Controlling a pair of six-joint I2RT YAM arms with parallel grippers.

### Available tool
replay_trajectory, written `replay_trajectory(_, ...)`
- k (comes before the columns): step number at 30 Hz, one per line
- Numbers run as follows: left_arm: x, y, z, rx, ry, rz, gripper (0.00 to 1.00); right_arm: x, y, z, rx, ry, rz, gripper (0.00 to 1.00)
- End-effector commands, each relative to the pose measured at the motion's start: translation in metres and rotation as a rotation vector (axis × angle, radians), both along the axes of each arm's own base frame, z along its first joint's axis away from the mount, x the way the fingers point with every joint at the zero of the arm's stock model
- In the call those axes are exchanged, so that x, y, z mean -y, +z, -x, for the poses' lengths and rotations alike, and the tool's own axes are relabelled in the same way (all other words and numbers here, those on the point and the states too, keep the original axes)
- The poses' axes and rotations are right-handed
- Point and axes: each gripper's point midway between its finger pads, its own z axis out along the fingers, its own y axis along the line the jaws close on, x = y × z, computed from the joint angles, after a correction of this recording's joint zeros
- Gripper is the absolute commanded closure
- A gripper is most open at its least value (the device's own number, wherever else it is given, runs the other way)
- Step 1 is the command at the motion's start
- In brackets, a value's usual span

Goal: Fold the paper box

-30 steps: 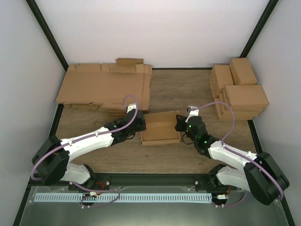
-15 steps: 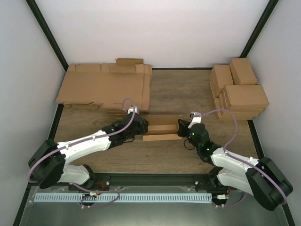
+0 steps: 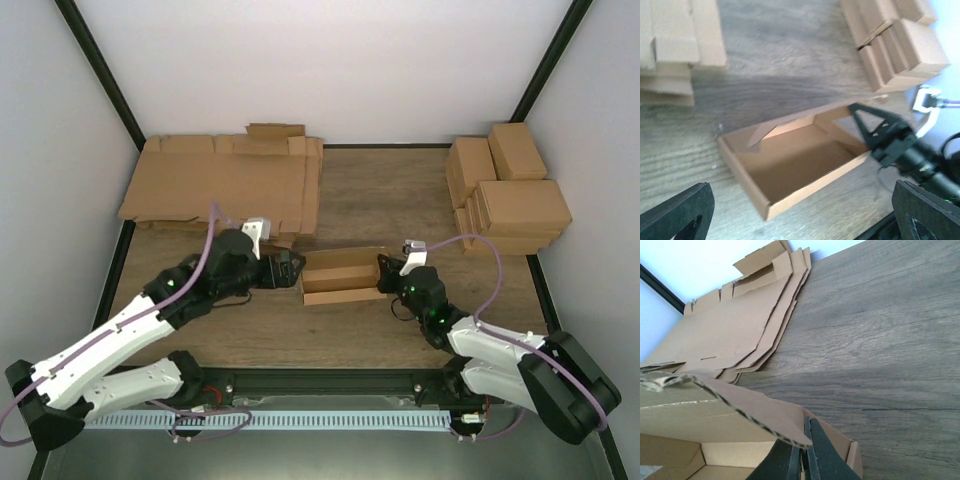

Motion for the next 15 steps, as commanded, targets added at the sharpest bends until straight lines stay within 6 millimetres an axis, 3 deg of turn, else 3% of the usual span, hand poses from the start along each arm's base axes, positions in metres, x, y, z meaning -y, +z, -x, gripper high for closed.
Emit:
replay_trajectory(1,0.005,0.013,-0.004,-0.004,-0.097,-0.036,0.0,0.001,-0.052,0.021,-0.14,0.061,0.092,0.99)
replay_trajectory(8,0.045,-0.01,-0.055,-0.046,-0.241,-0.067,0.01,-0.004,-0.058,0.026,-0.145,0.1,0.102,0.99)
replay_trajectory(15,0.076,-0.018,-0.075,0.115,-0.562,-0.269,0.09,-0.007,-0.059,0.026,-0.151,0.114,0.117,0.99)
